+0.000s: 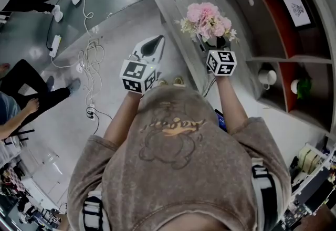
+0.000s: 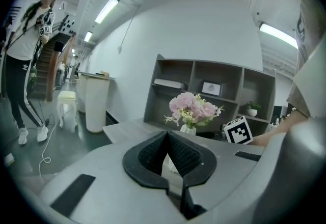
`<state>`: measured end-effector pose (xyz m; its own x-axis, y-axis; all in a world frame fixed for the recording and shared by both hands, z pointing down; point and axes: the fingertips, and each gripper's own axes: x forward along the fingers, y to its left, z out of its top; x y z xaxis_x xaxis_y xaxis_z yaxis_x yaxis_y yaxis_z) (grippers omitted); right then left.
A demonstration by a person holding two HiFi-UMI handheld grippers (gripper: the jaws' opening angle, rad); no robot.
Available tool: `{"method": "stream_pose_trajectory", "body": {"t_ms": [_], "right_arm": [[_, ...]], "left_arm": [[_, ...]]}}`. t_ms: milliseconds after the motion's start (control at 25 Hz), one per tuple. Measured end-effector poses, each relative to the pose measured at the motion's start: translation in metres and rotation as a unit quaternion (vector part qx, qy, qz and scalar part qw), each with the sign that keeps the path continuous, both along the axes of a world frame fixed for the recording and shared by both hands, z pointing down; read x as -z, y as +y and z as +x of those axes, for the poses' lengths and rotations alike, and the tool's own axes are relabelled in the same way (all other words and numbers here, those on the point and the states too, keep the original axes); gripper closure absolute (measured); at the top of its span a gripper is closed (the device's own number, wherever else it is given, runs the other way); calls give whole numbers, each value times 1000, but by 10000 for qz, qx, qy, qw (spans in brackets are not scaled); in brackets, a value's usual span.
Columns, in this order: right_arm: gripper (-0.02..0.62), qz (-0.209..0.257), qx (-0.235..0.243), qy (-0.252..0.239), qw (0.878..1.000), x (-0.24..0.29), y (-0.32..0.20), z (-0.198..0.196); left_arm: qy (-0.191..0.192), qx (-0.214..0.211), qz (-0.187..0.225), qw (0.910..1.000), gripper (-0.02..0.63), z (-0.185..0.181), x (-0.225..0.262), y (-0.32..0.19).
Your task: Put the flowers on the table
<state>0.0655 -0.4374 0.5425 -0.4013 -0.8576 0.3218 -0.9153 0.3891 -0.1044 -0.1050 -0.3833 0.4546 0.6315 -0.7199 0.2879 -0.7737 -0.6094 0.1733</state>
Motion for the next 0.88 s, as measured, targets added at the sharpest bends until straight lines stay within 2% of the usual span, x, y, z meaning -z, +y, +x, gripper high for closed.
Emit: {"method": "stream_pose_trajectory", "body": {"t_ms": [480, 720, 880], "right_arm": [[250, 150, -420, -112, 9989, 40, 47, 22], [252, 135, -377, -290, 9988, 63, 83, 34], [297, 351, -459, -497, 9971, 90, 106, 41]], "left_arm": [[154, -708, 11, 9974, 589, 36, 4, 1], [279, -951, 145, 9950, 589, 56, 16, 3], [354, -981, 228, 9943, 589, 62, 24, 6]]}}
